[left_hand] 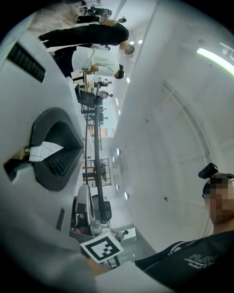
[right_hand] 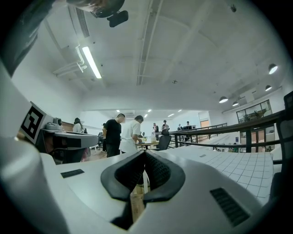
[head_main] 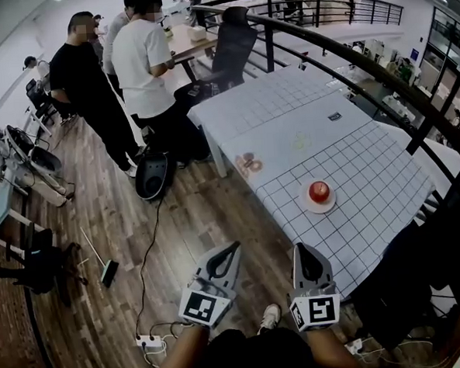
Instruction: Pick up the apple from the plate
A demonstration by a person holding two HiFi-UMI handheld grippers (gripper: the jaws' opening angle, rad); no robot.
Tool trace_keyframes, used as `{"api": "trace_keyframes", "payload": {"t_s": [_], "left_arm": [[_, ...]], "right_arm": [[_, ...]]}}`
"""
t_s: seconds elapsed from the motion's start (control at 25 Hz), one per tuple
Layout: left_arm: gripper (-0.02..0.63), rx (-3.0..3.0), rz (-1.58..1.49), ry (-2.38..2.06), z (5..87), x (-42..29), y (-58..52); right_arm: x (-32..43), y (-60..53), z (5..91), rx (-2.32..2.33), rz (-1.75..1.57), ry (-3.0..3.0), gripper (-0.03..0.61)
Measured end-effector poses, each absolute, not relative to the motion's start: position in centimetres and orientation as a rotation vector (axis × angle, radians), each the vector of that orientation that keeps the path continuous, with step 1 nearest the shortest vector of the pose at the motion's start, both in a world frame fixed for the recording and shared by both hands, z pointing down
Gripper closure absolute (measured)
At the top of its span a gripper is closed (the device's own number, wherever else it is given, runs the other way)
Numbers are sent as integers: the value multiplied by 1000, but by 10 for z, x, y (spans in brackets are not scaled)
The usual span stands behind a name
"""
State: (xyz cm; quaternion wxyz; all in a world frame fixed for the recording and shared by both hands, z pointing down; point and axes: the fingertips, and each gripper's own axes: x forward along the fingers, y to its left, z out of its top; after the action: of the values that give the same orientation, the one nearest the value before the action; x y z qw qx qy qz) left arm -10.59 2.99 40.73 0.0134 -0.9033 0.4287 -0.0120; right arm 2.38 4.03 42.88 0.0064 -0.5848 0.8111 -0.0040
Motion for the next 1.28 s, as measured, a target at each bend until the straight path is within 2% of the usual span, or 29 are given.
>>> {"api": "trace_keyframes", "payload": {"t_s": [0.48, 1.08, 1.28], "left_arm": [[592, -2859, -101, 1300, 423, -78, -25], [592, -2948, -74, 1038, 422, -40, -176], [592, -3002, -87, 940, 437, -59, -202]], "right_arm": [[51, -7, 439, -1883, -49, 2502, 555], [73, -138, 434, -2118, -36, 2420, 555], [52, -161, 454, -2227, -81, 2381, 555]]}}
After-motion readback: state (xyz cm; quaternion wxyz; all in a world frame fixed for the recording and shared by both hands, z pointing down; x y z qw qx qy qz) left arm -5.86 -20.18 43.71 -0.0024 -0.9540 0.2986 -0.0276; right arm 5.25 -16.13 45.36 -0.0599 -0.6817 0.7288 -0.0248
